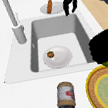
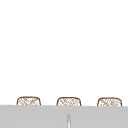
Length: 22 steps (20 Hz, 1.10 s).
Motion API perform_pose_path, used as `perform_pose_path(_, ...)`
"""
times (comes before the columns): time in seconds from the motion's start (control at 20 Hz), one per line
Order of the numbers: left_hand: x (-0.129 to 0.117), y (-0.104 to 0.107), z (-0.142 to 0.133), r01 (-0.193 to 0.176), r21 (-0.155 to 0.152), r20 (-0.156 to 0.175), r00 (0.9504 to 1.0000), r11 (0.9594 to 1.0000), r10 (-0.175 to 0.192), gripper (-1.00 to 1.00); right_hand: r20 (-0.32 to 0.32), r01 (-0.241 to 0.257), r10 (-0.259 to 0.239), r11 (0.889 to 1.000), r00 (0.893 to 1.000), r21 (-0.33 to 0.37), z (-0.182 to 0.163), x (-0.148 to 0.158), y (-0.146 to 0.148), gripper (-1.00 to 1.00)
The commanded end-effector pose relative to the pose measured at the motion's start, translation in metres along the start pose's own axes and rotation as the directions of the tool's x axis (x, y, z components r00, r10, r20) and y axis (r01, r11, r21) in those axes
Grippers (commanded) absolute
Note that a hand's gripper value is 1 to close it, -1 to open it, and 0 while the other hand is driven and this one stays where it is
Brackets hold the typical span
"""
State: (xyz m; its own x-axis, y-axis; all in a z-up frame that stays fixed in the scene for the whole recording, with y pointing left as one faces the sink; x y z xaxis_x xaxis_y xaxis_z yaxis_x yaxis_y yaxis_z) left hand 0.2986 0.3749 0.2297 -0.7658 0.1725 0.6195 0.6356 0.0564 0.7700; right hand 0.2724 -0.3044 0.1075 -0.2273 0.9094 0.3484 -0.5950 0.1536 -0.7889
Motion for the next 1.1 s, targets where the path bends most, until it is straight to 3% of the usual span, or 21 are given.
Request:
perform_pose_path(0.0,-0.008,0.007,-0.019,0.027,0.026,-0.036,0.999,0.9993,-0.026,1.0,0.0,0.0,0.0,1.0,1.0,0.0,0.0,0.0,0.0,0.0)
perform_pose_path(0.5,-0.036,0.014,-0.075,0.012,0.017,-0.028,0.9995,0.9998,-0.012,1.0,0.0,0.0,0.0,1.0,1.0,0.0,0.0,0.0,0.0,0.0)
perform_pose_path(0.85,-0.058,0.021,-0.118,0.029,0.011,-0.026,0.9992,0.9995,-0.029,1.0,0.0,0.0,0.0,1.0,1.0,0.0,0.0,0.0,0.0,0.0)
perform_pose_path(1.05,-0.082,0.011,-0.14,0.014,0.019,-0.033,0.9993,0.9997,-0.014,1.0,0.0,0.0,0.0,1.0,1.0,0.0,0.0,0.0,0.0,0.0)
